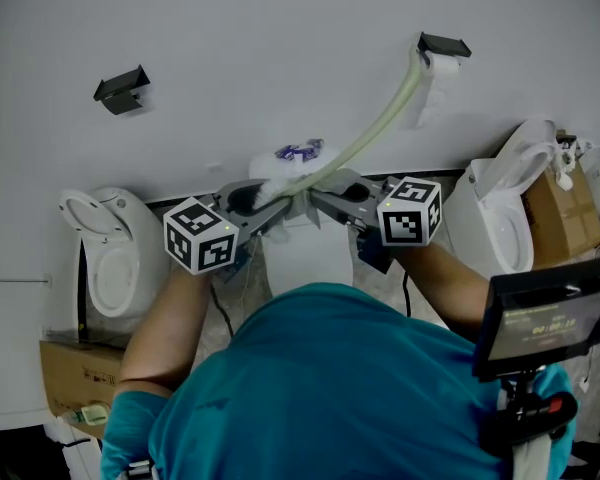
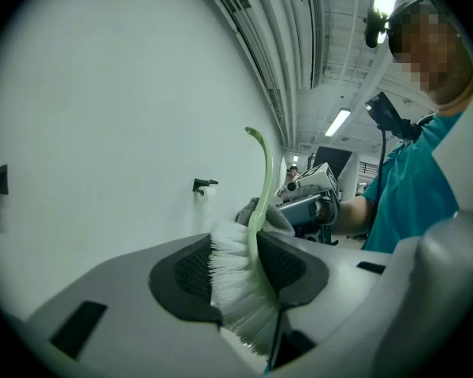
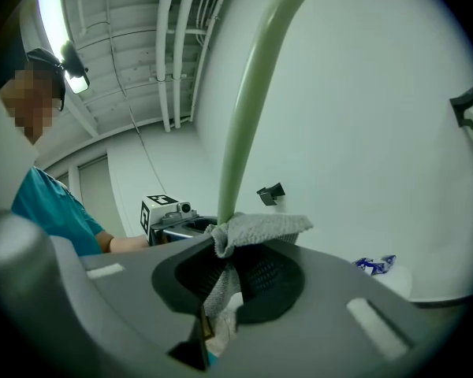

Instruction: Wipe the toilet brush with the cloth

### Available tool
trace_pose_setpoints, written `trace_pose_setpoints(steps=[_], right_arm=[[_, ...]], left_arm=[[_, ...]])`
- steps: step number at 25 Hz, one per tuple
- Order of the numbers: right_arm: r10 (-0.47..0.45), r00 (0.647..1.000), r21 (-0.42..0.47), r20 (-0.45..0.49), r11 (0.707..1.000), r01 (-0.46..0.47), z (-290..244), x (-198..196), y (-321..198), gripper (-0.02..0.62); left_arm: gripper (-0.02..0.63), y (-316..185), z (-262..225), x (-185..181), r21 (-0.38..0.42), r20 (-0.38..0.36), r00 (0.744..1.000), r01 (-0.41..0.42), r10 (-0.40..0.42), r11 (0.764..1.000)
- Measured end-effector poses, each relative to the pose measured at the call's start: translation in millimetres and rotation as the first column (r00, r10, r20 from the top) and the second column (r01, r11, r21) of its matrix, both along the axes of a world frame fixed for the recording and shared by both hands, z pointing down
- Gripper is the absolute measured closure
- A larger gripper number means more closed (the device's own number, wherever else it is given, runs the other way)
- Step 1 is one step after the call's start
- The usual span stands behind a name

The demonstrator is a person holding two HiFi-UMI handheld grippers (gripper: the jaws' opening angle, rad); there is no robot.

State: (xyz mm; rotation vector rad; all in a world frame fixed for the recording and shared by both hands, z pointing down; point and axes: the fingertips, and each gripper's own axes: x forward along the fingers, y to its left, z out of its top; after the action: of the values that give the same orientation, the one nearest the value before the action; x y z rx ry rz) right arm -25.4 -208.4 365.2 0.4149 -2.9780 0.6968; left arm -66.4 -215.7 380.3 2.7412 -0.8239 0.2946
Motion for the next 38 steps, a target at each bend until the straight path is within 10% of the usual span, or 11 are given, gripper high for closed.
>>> trace_pose_setpoints(steps=[38], right_arm=[[0.104, 0.992, 0.008, 0.067, 0.994, -0.105, -23, 40, -22, 0.560]], left_arm=[[0.451, -2, 28, -26, 0.028, 0.180, 0.984, 0.002, -0.007, 1.000]])
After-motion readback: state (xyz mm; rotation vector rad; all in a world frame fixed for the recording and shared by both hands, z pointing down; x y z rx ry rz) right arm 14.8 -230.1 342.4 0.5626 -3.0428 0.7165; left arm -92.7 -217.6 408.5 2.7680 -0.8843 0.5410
